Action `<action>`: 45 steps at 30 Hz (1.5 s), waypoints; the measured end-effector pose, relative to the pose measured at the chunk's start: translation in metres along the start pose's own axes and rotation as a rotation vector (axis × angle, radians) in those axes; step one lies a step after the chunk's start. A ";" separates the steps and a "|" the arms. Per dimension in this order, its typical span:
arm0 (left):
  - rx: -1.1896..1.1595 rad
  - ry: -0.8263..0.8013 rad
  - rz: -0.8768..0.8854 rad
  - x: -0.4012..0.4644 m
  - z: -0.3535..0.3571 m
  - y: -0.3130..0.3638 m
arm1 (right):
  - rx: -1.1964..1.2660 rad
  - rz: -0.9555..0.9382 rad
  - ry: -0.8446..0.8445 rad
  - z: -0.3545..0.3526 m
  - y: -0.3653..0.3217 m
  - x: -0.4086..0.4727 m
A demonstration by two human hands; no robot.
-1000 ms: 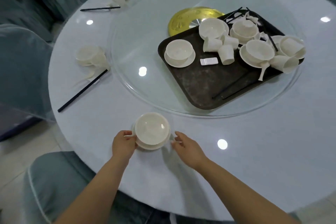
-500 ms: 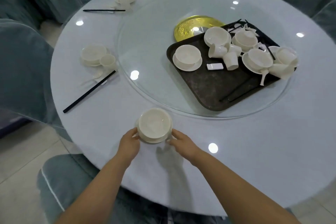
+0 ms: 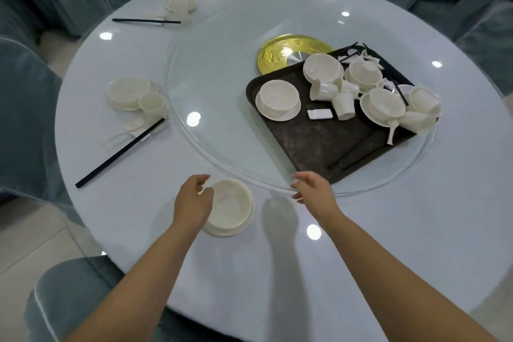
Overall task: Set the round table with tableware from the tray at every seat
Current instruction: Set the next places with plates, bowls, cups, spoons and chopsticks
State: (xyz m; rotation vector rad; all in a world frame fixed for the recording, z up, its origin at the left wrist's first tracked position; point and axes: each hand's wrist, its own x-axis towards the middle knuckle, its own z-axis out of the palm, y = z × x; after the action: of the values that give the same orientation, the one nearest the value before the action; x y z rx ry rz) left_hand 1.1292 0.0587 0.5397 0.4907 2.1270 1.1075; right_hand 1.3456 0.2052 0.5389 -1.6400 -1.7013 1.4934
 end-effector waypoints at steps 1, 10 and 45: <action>-0.004 0.014 0.025 0.001 0.003 0.006 | -0.023 -0.024 0.029 -0.009 -0.003 0.011; -0.136 0.040 0.083 0.010 0.055 0.059 | -0.475 -0.191 0.099 -0.072 -0.039 0.130; -0.065 -0.217 -0.055 -0.043 0.083 0.043 | 0.254 0.204 -0.339 0.002 -0.027 -0.027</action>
State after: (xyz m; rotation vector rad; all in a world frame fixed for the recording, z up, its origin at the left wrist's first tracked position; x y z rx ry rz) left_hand 1.2194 0.1048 0.5586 0.4957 1.9000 1.0398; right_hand 1.3377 0.1873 0.5712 -1.5269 -1.4526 2.0912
